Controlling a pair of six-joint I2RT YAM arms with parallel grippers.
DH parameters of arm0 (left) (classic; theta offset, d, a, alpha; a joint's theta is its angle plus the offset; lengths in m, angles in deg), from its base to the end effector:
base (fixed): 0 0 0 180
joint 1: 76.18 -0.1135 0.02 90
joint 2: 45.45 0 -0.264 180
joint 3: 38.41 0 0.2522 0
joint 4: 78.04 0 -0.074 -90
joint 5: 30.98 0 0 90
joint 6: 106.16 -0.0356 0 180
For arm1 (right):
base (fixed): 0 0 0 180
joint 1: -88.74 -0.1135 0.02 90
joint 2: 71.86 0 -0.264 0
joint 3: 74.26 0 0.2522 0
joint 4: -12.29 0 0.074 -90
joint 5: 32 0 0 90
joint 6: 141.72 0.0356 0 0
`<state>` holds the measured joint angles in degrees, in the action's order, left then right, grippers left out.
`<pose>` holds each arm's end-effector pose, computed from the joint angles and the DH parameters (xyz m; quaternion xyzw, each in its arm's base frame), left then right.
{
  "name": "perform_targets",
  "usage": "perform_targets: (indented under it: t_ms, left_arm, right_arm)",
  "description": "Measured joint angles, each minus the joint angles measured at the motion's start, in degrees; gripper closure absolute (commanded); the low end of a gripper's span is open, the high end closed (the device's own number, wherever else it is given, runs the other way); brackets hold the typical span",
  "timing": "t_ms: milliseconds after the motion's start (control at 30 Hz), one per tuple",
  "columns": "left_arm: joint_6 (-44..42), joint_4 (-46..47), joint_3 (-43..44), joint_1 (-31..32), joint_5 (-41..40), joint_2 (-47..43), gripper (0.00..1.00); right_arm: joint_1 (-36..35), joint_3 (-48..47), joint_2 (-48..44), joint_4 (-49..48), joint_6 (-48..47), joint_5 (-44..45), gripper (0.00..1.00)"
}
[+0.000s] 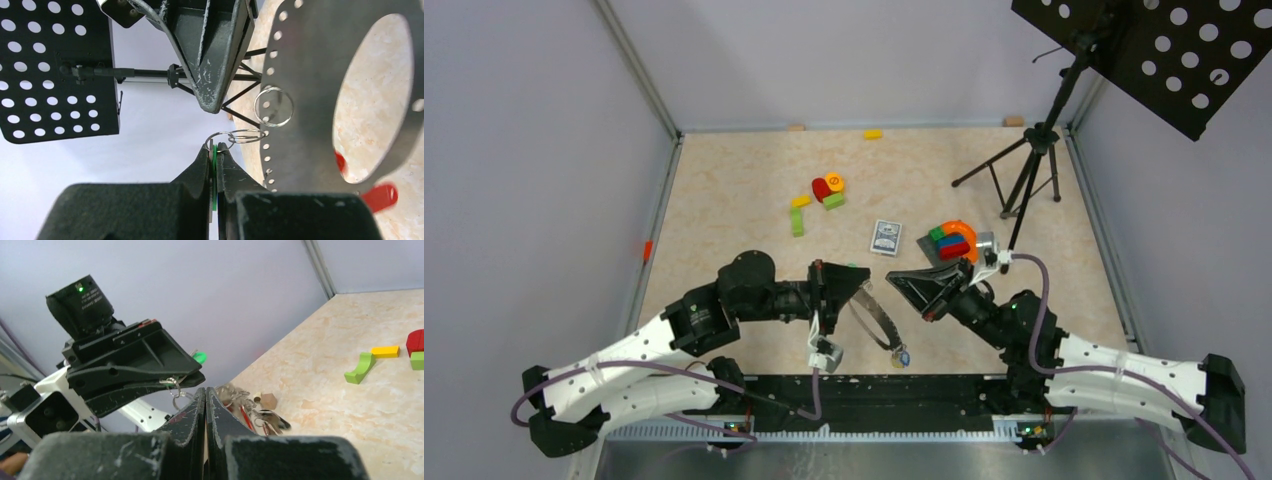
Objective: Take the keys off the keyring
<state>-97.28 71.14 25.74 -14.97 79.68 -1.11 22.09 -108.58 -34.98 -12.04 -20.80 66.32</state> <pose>0.0727 -0.1584 0.3630 0.7553 0.1372 -0.0281 0.6402 0.0690 0.1469 0.3012 -0.1144 0.5508 0.5943 0.5747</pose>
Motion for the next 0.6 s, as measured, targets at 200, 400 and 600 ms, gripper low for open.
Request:
perform_targets:
  t_ms: [200,400,600]
  left_arm:
    - [0.28,0.57,-1.36,0.00,0.07,0.00,1.00]
    - [0.33,0.63,-1.66,0.00,0.04,0.00,1.00]
    - [0.28,0.61,-1.66,0.00,0.02,0.00,1.00]
  right_arm:
    - [-0.44,-0.02,2.12,-0.50,2.84,2.58,1.00]
    - [-0.66,-0.11,2.84,1.14,-1.77,1.03,0.87]
    - [-0.74,-1.53,0.11,7.52,-10.80,-4.63,0.83]
